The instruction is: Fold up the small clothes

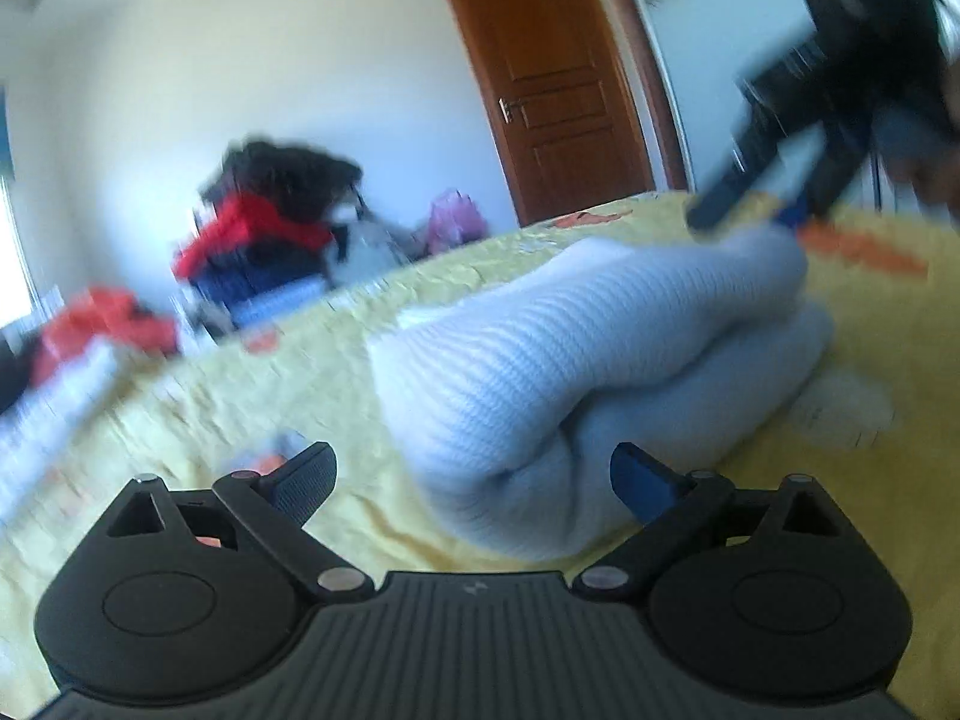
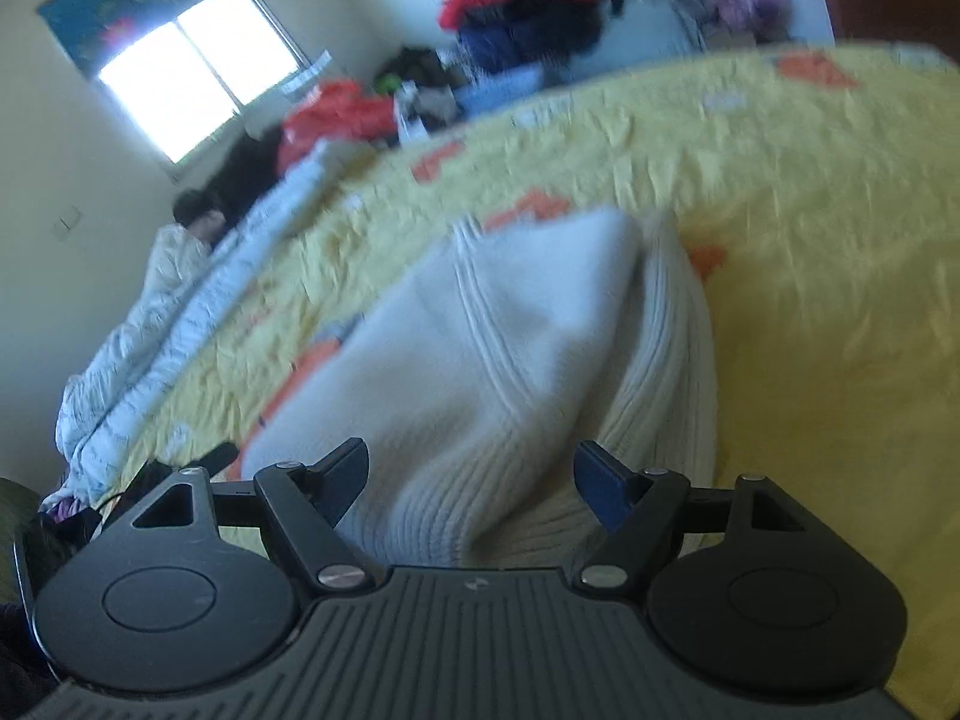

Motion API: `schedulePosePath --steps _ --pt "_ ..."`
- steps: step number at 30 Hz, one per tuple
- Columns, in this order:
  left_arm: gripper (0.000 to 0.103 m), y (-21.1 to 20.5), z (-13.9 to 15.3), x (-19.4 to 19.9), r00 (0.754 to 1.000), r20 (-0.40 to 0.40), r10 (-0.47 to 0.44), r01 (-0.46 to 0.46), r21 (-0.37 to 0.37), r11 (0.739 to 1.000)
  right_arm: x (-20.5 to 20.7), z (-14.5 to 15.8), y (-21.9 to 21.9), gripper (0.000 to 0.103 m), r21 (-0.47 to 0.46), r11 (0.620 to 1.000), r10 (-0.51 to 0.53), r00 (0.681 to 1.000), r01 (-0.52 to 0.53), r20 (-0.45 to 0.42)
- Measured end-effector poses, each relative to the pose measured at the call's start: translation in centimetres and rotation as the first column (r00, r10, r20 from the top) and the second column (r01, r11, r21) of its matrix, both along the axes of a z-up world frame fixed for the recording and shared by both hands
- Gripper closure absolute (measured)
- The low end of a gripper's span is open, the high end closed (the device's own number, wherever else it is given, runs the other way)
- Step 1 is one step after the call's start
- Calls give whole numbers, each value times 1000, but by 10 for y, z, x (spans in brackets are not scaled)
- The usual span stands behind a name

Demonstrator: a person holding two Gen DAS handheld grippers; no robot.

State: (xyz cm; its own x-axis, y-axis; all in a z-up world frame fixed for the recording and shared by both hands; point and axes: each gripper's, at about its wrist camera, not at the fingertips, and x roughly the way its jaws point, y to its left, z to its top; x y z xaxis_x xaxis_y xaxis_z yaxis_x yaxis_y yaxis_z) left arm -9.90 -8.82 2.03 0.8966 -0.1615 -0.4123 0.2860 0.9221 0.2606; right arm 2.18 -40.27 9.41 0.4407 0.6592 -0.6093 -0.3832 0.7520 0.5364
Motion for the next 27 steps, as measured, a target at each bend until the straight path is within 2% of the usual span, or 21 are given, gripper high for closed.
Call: schedulePosePath --steps 1,3,4,5,6,7,9,11,13,15,17,18,20,21,25,27 --pt "16 4 -2 4 999 -37 16 -17 -27 1000 1 -6 3 24 -2 1000 11 1000 -12 -26" --pt "25 15 -9 18 990 -128 53 -62 -63 996 0 -14 5 25 -4 1000 23 999 -23 -43" --pt "34 22 -6 22 986 -157 56 -75 -116 990 -2 -16 7 28 0 1000 30 999 -30 -40" --pt "40 26 -4 25 981 -190 45 -77 -164 983 -8 -16 6 45 10 999 37 999 -36 -38" --pt "50 26 -3 25 978 -207 35 -74 -184 980 -6 -17 8 73 14 999 48 998 -48 -50" --pt "57 25 -3 26 980 -195 44 -80 -178 981 -6 -19 10 75 10 998 67 996 -66 -61" --pt "64 25 0 24 983 -179 52 -80 -157 984 -12 -14 15 80 -19 996 91 996 -92 -20" --pt "67 30 6 22 981 -190 39 -73 -174 982 -16 3 12 82 -23 996 91 995 -90 31" --pt "68 30 15 13 983 -184 8 -38 -160 986 -21 21 3 83 -40 997 74 994 -71 84" --pt "69 23 16 2 984 -176 -23 1 -122 993 -20 9 -4 85 -66 995 74 996 -71 46" --pt "70 19 -2 6 983 -186 -14 -4 -91 996 -14 -30 -4 87 -94 993 66 996 -71 -54" --pt "70 19 -4 4 986 -169 -7 -8 -91 996 -16 -40 -6 87 -44 997 66 996 -68 -52" --pt "70 21 -1 6 983 -185 -4 -17 -107 994 -19 -39 -8 85 -6 1000 30 998 -30 -51" --pt "70 22 0 6 982 -190 -7 -15 -114 993 -21 -36 -7 74 -6 1000 25 999 -26 -44" --pt "68 20 -2 7 985 -167 -28 16 -71 997 -9 -18 -11 57 32 998 53 997 -51 -62" --pt "67 19 -2 7 985 -170 -16 2 -79 997 5 -1 -26 34 110 994 -12 1000 14 -15"
